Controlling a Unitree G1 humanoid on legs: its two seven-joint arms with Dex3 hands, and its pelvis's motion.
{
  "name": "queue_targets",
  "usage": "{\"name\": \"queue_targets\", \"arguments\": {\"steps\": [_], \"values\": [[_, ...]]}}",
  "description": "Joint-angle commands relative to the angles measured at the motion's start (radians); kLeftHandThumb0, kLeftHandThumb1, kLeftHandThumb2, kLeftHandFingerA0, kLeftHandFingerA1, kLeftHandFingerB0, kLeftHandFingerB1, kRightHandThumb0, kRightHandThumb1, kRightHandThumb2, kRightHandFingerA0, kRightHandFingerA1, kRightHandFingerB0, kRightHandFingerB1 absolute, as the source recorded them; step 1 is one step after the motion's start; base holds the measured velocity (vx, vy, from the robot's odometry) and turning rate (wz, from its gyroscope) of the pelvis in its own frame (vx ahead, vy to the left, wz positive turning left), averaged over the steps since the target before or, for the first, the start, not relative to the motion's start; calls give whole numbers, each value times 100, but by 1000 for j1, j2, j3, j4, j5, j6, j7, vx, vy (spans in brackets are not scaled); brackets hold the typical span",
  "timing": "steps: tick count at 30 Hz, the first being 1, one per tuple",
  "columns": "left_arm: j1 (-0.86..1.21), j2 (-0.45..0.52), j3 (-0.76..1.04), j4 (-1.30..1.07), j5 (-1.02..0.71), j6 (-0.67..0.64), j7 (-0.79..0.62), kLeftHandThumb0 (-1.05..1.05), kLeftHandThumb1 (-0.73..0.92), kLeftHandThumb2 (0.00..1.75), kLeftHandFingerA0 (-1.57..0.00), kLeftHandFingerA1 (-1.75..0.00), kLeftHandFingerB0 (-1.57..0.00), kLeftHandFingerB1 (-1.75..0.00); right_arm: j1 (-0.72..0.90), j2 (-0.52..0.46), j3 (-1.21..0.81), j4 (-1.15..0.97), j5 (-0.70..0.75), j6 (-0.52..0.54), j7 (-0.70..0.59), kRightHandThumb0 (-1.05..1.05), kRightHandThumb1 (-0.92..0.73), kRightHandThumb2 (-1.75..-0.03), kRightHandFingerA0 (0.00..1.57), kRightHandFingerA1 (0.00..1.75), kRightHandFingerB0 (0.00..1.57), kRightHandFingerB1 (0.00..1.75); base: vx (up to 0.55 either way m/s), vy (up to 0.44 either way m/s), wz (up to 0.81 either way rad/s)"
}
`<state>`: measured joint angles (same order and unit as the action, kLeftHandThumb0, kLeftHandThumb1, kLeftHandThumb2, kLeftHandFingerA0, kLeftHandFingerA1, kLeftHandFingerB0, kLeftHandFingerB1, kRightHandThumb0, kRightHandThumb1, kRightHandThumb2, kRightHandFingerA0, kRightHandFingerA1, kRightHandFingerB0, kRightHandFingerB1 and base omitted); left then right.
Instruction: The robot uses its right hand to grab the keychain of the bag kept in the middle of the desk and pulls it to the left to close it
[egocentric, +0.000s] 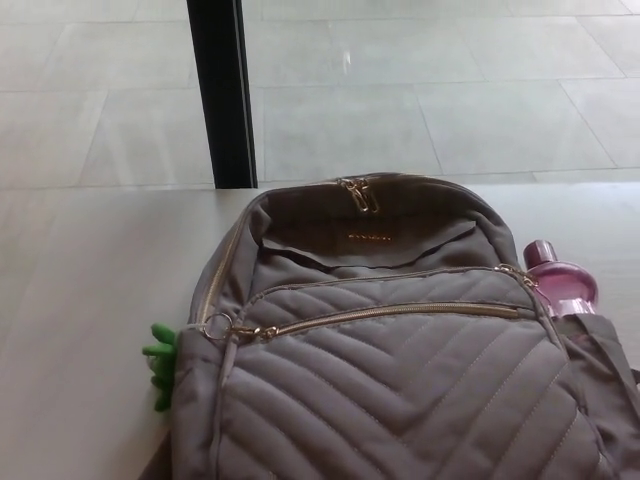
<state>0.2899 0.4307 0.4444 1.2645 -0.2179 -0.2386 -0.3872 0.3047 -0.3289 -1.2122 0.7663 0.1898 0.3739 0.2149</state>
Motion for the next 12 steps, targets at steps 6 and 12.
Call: {"name": "queue_targets", "arguments": {"steps": [6, 12], "values": [[15, 21, -2, 2, -1, 5, -3, -95, 92, 90, -53, -54, -41, -45, 20, -21, 98, 24, 106, -115, -33, -60, -80, -67, 30, 92, 0, 38, 0, 0, 0], [16, 30, -6, 8, 4, 6, -7, -94, 91, 92, -54, -56, -41, -45, 39, -8, 133, -12, 143, -99, -35, -60, -79, -69, 29, 87, 0, 36, 0, 0, 0]]}}
